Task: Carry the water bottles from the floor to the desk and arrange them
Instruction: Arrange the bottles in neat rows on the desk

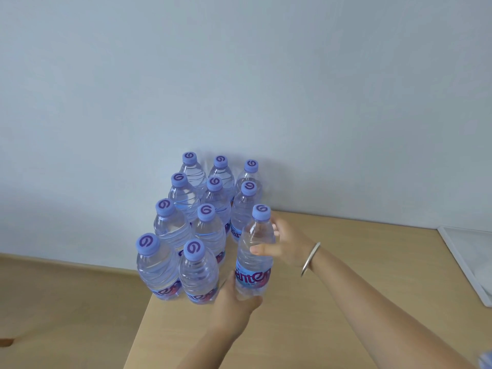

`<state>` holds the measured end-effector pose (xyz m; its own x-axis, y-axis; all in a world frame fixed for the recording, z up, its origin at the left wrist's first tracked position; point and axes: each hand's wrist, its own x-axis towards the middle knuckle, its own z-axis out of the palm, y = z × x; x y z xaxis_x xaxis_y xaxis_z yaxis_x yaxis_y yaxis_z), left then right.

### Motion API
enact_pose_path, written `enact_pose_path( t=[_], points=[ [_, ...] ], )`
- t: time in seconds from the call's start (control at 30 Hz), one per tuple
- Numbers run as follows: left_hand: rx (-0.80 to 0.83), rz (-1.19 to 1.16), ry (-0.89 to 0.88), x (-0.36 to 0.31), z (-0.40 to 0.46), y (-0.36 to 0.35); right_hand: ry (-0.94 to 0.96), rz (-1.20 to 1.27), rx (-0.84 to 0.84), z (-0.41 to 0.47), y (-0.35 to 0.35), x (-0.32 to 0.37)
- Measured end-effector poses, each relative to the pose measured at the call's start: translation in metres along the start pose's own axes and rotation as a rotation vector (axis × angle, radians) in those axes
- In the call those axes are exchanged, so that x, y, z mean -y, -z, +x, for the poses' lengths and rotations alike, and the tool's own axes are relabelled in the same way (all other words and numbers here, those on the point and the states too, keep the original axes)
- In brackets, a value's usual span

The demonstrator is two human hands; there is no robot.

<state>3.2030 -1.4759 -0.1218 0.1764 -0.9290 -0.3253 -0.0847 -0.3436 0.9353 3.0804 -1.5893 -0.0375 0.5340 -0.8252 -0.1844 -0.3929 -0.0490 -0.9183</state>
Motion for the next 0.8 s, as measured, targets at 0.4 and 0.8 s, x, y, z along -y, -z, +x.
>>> enact_pose_path(
  t=[0.4,0.8],
  points=[
    [0.008,0.017,0.204,0.014,0.015,-0.004,0.073,-0.191,-0.060,0.024,-0.024,-0.012],
    [-0.002,-0.078,0.211,0.012,0.026,-0.009,0.087,-0.144,-0.101,0.030,-0.025,-0.020]
  ],
)
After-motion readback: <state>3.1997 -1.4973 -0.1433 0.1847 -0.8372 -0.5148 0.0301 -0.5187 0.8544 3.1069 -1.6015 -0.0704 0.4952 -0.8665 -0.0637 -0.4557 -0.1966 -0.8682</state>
